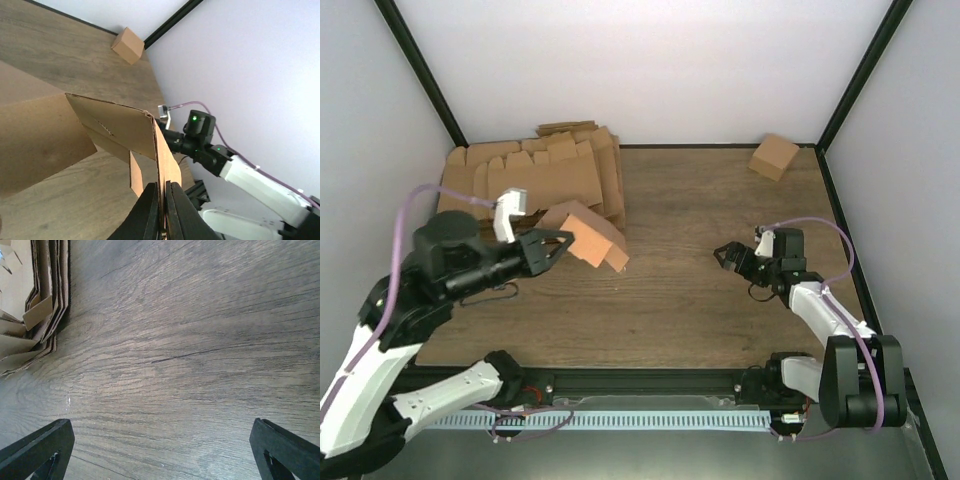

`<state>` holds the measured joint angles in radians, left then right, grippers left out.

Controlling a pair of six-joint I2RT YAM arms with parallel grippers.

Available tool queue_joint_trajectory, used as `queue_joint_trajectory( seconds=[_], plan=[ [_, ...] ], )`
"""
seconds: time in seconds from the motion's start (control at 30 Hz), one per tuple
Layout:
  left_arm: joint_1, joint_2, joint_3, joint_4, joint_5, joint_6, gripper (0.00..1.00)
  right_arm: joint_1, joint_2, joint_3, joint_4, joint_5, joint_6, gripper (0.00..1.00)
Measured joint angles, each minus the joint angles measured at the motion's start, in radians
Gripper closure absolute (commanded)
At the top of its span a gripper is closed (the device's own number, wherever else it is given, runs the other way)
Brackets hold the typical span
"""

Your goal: Fold the paper box

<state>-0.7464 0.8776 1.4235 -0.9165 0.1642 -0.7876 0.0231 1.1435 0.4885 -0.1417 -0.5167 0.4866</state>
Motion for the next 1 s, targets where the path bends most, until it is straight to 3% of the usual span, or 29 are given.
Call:
queue_joint_trajectory(
  seconds=[0.27,0.4,0.5,0.53,0.63,0.67,0.77,1.0],
  plan=[
    [0.0,-0.096,-0.001,-0.104,0.001,-0.051,0.93,0.0,0.009,0.003,-0.029,0.001,-0.004,0.0],
    [0.0,-0.009,-0.011,-0.168,0.056,-0.027,0.93,0.0,0.008,0.006,-0.048,0.001,-0.004,0.0],
    [0.0,0.14,-0.019,-0.188,0.103,0.025,0.89,0.0,0.007,0.006,-0.061,0.001,-0.004,0.0],
    [0.0,0.199,-0.017,-0.182,0.12,0.047,0.85,0.0,0.007,0.006,-0.063,0.001,-0.004,0.0],
    [0.0,0.436,0.034,-0.162,0.173,0.135,0.29,0.0,0.008,0.006,-0.066,0.0,-0.004,0.0],
    [0.0,0.511,0.06,-0.153,0.182,0.163,0.18,0.0,0.008,0.007,-0.069,0.0,-0.005,0.0],
    [0.0,0.686,0.134,-0.105,0.188,0.219,0.01,0.0,0.008,0.014,-0.084,-0.006,-0.015,0.0],
    [0.002,0.752,0.203,0.06,0.191,0.275,0.0,0.0,0.01,0.039,-0.105,-0.017,-0.034,0.0]
  ],
)
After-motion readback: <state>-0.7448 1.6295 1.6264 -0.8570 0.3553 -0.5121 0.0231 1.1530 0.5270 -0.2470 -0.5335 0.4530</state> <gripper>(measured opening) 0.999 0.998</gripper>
